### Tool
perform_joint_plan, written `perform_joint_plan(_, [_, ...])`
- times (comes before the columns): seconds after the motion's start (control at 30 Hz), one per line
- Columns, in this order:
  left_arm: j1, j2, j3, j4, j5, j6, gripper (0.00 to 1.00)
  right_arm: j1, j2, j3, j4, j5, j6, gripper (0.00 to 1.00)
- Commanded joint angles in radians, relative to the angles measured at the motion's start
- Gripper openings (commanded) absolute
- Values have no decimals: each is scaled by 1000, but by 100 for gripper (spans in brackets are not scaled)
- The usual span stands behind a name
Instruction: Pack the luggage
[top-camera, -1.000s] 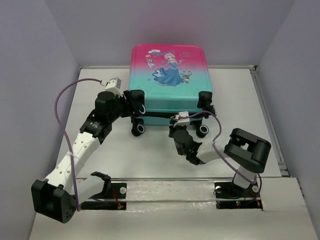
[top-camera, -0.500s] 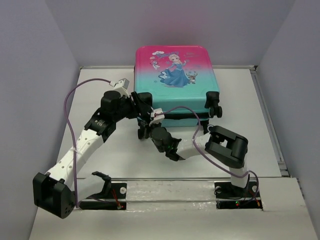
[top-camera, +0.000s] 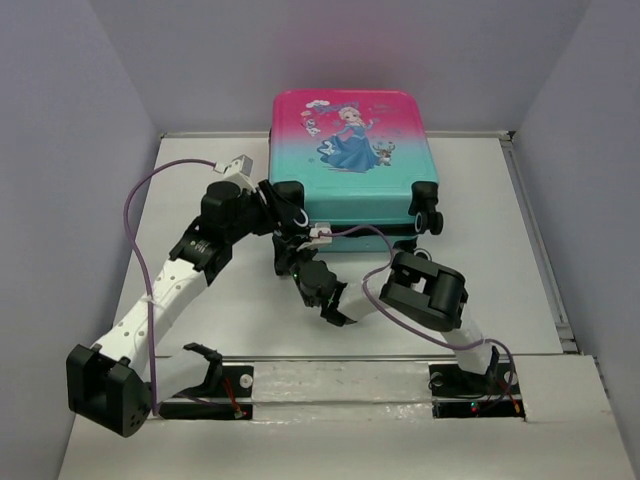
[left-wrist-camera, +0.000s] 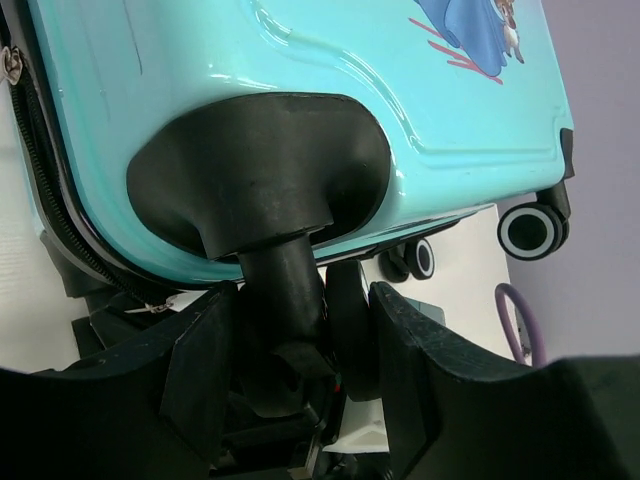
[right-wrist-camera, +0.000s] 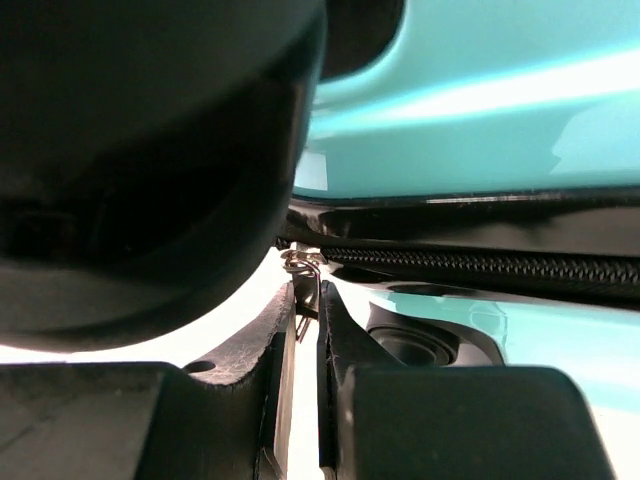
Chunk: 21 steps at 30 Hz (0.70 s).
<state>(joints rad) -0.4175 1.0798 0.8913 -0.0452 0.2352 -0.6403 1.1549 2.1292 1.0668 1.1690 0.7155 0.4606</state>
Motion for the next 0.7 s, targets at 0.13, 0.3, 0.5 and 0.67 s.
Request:
perform_joint_plan(0.13, [-106,-38,58,430,228,-70,6,153,-98,-190,250,-228,26,63])
perform_joint_plan(0.3, [-109,-24,69,380,144,-21,15,154,-398,-421,-24,-200,6,79])
perform_joint_plan(0.5, [-135,20,57,415,133,-35,32,154,-842,-531,-700,-182,15,82])
perform_joint_plan(0.67, [-139,14,3,484,130,-90,34,63,-1126,-487,-931,-213,-31,95])
